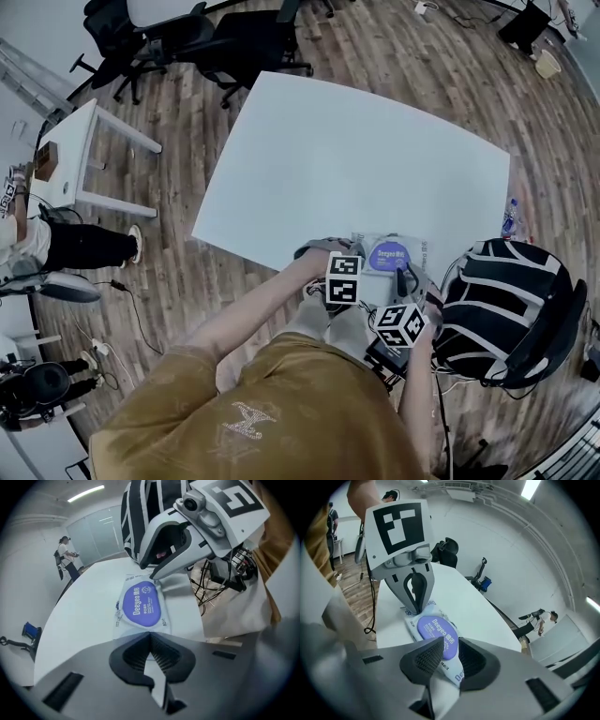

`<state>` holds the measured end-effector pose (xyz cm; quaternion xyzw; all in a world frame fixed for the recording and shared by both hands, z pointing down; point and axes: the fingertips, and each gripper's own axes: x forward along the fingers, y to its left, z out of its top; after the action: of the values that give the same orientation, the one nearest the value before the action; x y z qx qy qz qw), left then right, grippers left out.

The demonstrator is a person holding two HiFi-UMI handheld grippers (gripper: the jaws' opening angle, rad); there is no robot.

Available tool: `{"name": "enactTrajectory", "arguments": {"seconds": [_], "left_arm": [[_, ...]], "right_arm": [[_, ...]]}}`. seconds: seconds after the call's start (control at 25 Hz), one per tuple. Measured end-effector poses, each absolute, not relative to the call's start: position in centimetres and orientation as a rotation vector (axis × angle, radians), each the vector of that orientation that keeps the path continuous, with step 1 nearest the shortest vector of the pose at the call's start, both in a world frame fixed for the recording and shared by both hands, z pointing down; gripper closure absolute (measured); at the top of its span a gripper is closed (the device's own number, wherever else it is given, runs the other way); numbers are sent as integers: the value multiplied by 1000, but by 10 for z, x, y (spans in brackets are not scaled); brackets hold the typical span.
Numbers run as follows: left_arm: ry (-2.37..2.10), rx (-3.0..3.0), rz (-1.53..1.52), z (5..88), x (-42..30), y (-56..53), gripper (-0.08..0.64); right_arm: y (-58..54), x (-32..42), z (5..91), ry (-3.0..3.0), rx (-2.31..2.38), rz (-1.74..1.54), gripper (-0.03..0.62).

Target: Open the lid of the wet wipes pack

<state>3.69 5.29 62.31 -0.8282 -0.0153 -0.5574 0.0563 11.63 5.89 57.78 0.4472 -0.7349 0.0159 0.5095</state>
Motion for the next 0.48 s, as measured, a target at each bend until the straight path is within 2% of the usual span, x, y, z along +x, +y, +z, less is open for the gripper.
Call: {"name": "enactTrajectory", "arguments": {"seconds": [0.48], "left_arm": [[-235,-2374,-1821,638,38,49,552]], "right_arm": [[64,92,607,-1717,818,-104,508]]}}
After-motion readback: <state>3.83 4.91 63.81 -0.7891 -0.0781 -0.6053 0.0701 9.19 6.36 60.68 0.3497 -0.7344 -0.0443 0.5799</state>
